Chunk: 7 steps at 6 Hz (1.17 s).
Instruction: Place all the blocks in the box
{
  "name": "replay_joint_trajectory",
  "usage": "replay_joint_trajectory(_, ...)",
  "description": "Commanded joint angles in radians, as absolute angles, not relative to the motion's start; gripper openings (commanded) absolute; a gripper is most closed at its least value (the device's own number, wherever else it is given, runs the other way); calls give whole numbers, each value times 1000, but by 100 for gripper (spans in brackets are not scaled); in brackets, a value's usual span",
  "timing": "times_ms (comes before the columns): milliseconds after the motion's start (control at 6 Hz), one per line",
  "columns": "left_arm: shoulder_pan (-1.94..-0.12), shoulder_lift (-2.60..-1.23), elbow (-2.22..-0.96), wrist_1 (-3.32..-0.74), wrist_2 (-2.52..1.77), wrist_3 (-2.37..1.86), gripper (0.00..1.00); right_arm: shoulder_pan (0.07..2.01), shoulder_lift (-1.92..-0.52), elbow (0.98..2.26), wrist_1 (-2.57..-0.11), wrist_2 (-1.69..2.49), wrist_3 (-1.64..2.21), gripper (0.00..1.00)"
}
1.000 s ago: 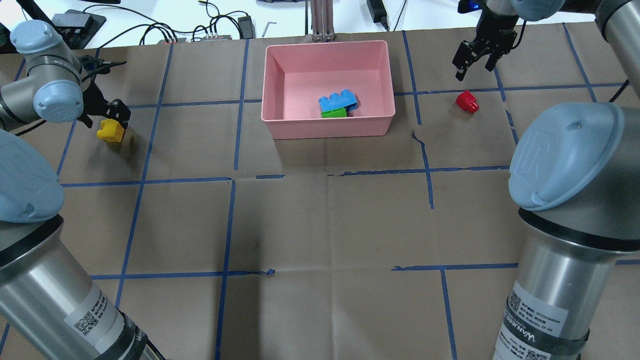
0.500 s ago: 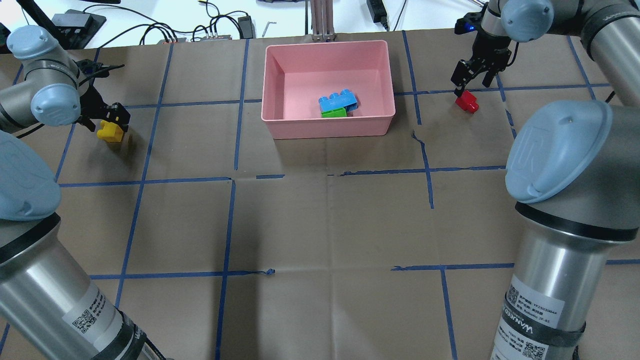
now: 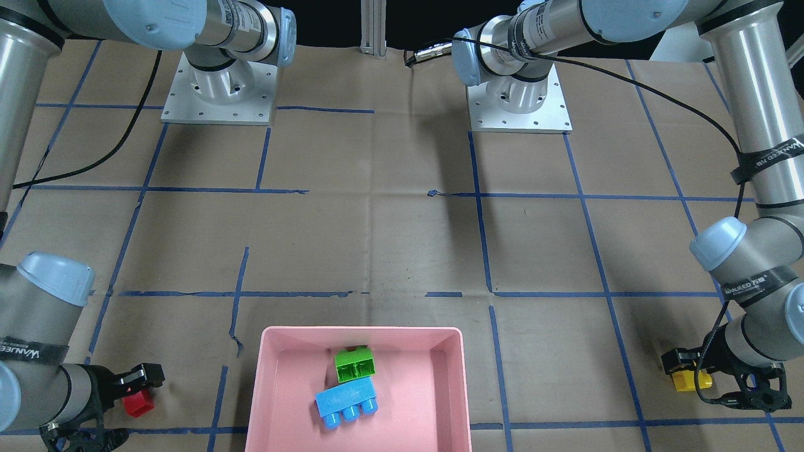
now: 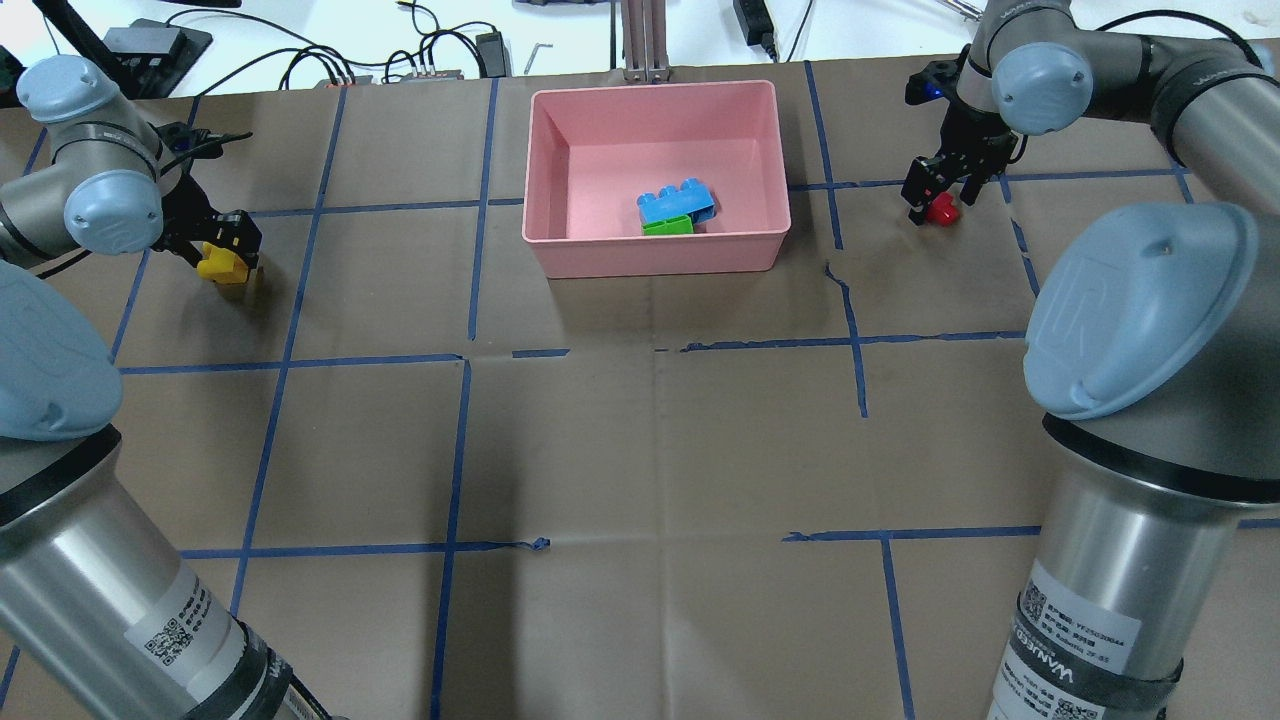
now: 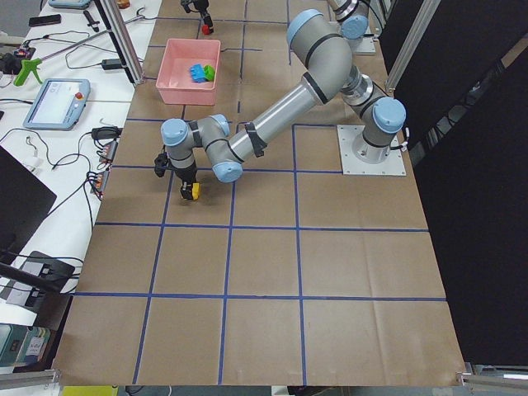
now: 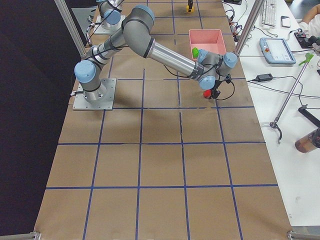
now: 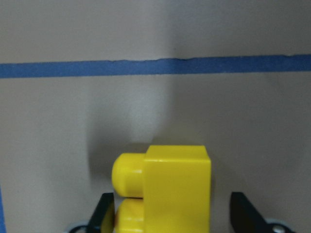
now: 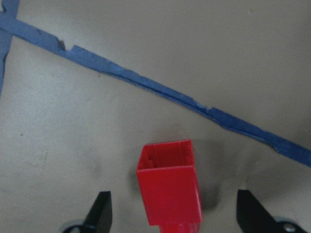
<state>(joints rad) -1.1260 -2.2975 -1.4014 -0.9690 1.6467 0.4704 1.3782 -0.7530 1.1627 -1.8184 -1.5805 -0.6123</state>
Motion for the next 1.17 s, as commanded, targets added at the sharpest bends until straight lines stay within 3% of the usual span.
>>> replay_joint_trajectory(0,-1126,-2296,-1404,-969,1647,500,42,1379,-756,1155,-1825,-1580,-611,49)
replay_joint_trajectory(167,-1126,-2295,-1404,-973,1647,505,14,1379,-756,1154,-1825,-1578,-609,39)
replay_joint_trajectory(333,-1127,-2278,-1394,-1009,1646,508,8,1379,-761,1149,-1825,-1577,-607,28)
replay_joint_trajectory(500,-1129,-2257,-1382,-1075,1640,500,8,1381,-775,1149,-1827,-1577,-600,19)
replay_joint_trajectory(1000,-1323,-2119,-1382,-1224,1621,367,8,1379,-940,1146,-1672,-1572,-504,20)
